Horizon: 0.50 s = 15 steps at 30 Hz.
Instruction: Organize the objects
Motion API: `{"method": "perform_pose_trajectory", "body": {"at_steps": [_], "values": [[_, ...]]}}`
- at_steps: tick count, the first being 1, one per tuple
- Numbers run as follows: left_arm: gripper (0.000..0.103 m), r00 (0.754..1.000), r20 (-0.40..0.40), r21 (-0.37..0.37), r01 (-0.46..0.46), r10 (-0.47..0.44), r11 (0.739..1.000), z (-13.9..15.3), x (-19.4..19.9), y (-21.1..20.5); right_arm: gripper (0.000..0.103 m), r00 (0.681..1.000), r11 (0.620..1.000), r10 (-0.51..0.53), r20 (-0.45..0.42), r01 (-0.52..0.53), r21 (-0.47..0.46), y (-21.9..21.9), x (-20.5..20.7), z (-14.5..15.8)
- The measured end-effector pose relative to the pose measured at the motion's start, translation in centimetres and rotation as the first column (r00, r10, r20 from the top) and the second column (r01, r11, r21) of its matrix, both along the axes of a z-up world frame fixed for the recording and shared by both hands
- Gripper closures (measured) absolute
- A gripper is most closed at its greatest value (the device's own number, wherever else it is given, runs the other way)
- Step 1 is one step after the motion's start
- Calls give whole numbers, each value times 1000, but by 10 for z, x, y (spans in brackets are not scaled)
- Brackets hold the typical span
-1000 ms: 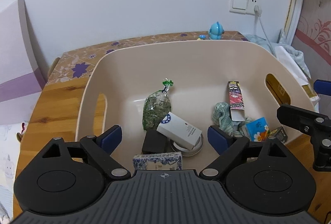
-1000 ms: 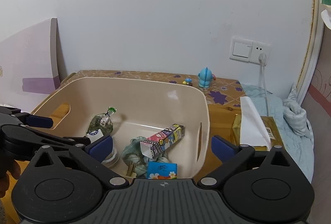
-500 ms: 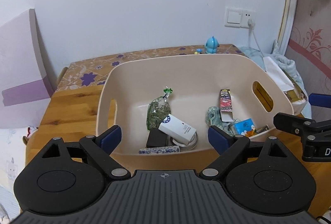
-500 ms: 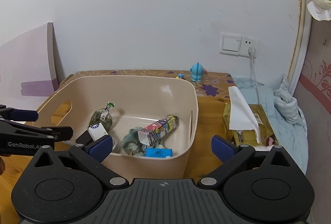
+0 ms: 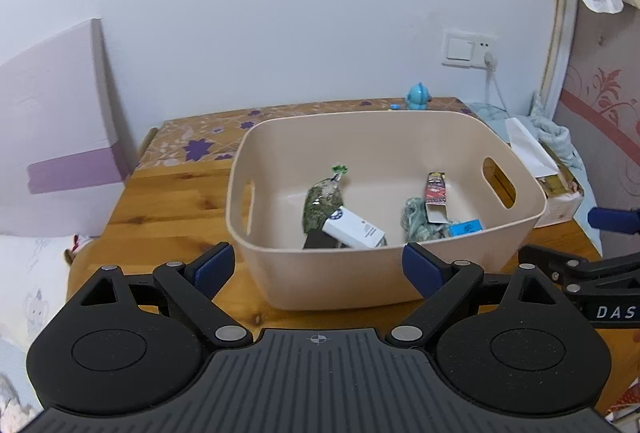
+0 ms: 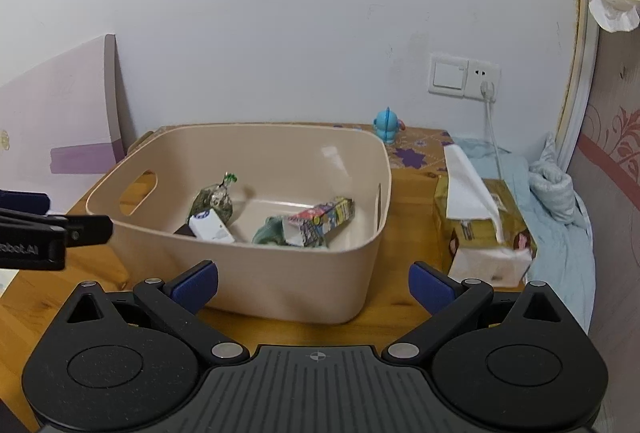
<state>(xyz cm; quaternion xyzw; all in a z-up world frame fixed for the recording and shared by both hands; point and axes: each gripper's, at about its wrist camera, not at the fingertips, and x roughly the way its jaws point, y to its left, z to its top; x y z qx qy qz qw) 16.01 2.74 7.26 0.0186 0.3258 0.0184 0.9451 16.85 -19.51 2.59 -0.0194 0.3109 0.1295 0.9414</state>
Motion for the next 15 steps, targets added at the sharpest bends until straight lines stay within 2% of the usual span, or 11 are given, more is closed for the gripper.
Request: {"method": "perform_pose_trajectory", "body": {"at_steps": [6, 15], "values": [[10, 1000, 22, -38, 15, -15, 999, 3, -28, -1, 0, 1000, 1000, -5, 19, 5, -15, 0, -20, -1], [8, 999, 35, -8, 11, -10, 1000, -2, -56, -7, 0, 999, 998, -31, 35, 29, 51, -8, -47, -5]]}}
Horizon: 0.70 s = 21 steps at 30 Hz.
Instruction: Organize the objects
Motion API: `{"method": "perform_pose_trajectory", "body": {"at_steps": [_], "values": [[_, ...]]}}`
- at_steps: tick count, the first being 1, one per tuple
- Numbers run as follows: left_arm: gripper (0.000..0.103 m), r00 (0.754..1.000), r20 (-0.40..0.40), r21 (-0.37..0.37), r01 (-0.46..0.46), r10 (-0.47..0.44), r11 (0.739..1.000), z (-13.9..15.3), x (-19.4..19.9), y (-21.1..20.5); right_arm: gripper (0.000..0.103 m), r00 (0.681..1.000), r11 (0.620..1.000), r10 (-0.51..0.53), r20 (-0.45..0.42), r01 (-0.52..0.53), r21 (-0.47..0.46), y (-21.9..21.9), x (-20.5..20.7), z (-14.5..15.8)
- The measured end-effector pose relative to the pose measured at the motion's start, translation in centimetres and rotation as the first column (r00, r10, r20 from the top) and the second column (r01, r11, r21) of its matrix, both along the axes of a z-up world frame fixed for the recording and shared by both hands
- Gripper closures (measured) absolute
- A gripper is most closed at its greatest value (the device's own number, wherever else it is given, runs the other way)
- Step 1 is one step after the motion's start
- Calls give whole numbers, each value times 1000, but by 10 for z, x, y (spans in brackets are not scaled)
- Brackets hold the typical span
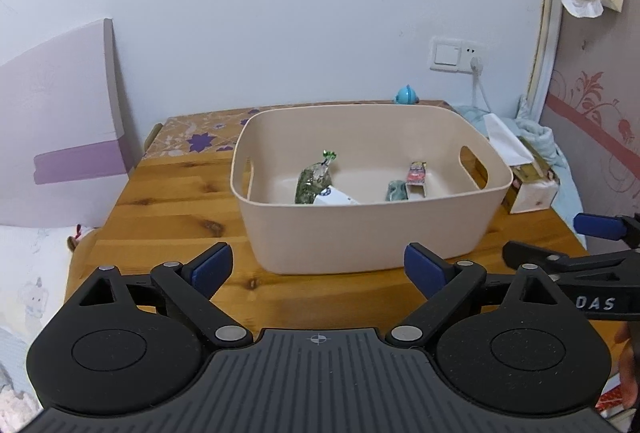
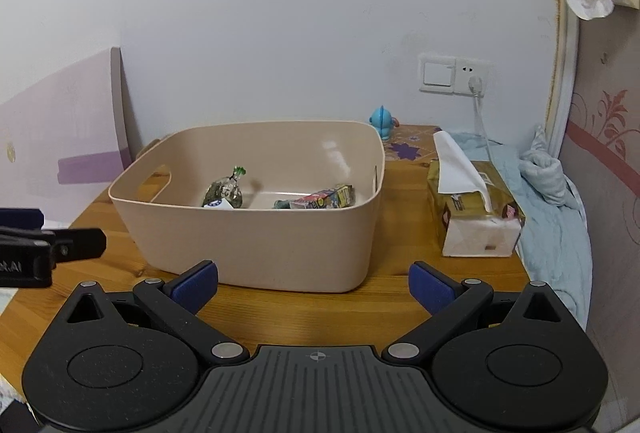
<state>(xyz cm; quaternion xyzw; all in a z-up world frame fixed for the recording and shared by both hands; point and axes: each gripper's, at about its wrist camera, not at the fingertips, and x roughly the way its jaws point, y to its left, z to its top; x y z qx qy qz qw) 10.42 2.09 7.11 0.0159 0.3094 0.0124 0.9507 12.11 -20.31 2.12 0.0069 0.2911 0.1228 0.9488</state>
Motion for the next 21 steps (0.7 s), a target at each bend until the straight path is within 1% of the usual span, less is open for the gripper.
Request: {"method": "perform_pose_trajectory", "body": {"at_steps": [3, 4, 9, 13, 16, 21], "values": [[8, 1000, 18, 45, -21, 20, 999, -5, -8, -2, 0, 1000, 1000, -8, 18, 8, 9, -1, -10, 1], [8, 1000, 18, 48, -23, 22, 999, -6, -10, -2, 0, 1000, 1000, -9, 25, 9, 8, -1, -14, 1], [8, 999, 16, -24, -34, 34, 999, -11, -25, 6, 0, 999, 1000, -3, 48, 4, -10, 2, -29, 3], [8, 999, 22, -43, -28, 29, 999, -11, -38, 7, 0, 997, 999, 5, 75, -2, -37, 6, -41, 7], [8, 999, 26, -41, -17, 18, 999, -9, -47, 7, 0, 995, 998, 8, 97, -3, -55, 7, -49, 10], [8, 1000, 12, -46, -3, 4, 999, -9, -55, 9, 0, 995, 999, 9, 96, -5, -47, 6, -61, 11]]}}
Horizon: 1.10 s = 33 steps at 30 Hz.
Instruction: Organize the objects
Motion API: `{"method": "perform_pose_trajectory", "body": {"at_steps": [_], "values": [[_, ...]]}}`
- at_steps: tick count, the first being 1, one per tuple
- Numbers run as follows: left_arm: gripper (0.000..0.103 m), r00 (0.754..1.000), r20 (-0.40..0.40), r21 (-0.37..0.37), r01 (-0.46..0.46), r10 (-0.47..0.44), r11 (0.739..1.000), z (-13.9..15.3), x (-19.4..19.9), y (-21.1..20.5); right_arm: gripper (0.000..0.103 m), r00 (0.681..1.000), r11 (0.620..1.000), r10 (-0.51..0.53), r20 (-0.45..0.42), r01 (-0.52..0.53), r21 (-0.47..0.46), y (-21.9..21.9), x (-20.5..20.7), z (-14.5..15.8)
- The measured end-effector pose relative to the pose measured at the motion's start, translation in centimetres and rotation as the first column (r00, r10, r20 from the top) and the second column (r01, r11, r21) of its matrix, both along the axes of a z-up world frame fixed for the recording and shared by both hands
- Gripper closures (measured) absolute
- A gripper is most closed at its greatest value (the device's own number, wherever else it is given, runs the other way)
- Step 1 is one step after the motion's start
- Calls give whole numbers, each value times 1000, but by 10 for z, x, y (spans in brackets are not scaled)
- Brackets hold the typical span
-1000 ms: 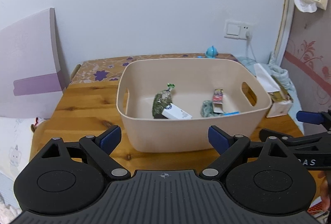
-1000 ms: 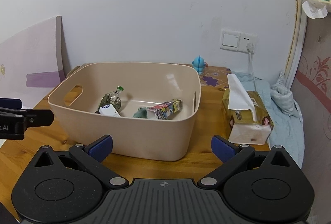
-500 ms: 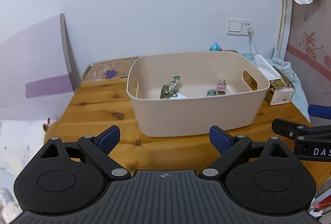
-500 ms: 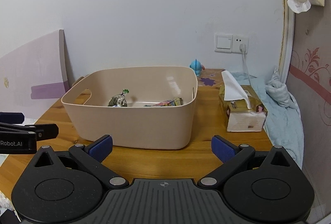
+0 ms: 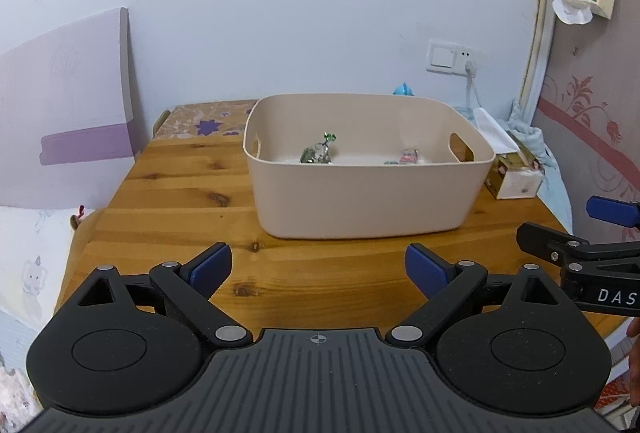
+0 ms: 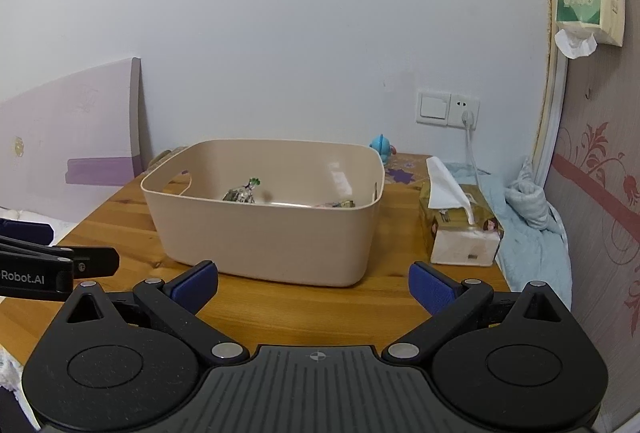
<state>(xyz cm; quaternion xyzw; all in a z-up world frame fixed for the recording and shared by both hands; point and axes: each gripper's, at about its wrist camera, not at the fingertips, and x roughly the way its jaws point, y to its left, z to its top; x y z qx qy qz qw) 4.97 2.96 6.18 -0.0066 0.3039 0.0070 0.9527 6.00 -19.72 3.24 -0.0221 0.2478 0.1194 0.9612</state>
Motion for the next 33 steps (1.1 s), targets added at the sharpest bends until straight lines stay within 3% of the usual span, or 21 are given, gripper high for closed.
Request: {"method": "perform_pose_trajectory", "body": {"at_steps": [9, 18, 33], "values": [[8, 1000, -26, 17, 17, -16, 1000, -8, -10, 0, 0, 999, 1000, 5, -32, -5, 8, -1, -15, -8], [8, 997, -67, -16, 24, -25, 1000, -14, -15, 6, 0, 998, 1000, 7, -55, -8, -12, 1, -21, -15], [7, 996, -90, -16, 10, -12, 1000, -22, -12, 9, 0, 995, 1000, 7, -104, -10, -26, 5, -13, -29]]}}
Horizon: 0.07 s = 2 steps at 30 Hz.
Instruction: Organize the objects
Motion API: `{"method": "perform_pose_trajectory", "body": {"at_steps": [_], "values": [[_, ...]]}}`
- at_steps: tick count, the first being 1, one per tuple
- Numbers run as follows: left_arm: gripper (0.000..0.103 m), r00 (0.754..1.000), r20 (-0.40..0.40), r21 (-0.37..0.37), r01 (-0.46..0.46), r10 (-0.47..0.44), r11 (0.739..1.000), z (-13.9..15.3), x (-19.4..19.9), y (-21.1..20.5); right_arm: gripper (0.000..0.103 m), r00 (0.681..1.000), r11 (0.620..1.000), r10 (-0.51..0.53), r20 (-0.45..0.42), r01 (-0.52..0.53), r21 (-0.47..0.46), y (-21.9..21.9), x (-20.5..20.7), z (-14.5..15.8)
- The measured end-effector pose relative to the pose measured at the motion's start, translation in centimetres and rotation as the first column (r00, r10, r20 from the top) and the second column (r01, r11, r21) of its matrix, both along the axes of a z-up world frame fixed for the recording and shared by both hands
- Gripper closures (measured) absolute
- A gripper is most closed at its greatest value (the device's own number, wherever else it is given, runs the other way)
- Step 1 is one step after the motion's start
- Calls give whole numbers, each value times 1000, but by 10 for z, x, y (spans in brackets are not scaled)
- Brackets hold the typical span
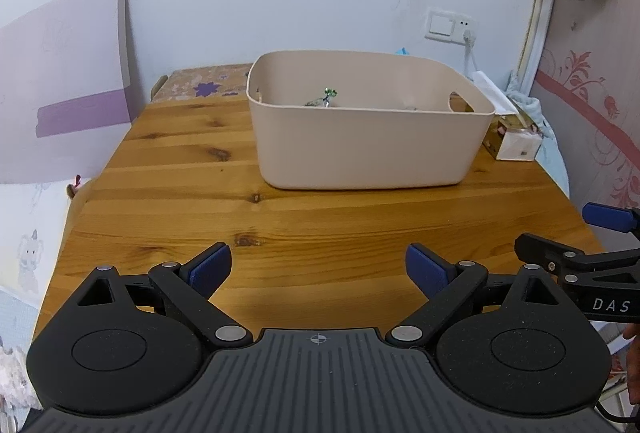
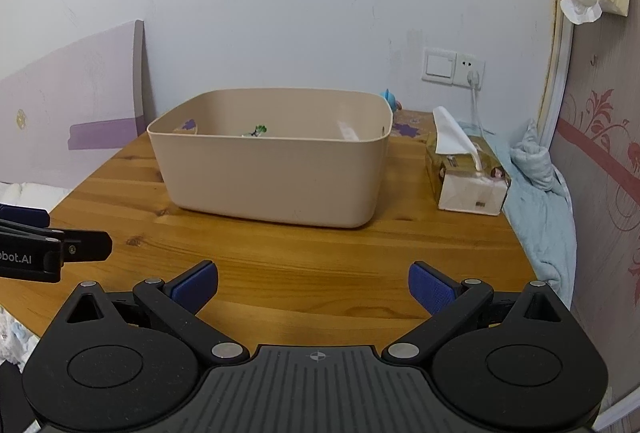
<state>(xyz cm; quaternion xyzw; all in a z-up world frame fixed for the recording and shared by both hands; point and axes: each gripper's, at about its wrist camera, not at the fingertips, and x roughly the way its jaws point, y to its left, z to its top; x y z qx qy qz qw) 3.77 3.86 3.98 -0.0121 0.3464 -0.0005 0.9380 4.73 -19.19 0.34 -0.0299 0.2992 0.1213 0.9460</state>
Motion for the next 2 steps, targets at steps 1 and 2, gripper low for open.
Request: {"method": "perform_pose_trajectory", "body": {"at_steps": [1, 2], "values": [[7, 1000, -4, -1, -1, 1, 1000, -1, 1, 0, 0, 1000, 1000, 0, -3, 0, -4, 0, 1, -1], [7, 1000, -7, -1, -3, 3, 1000, -2, 2, 1, 0, 1000, 1000, 0, -4, 0, -9, 1, 1, -2]]}}
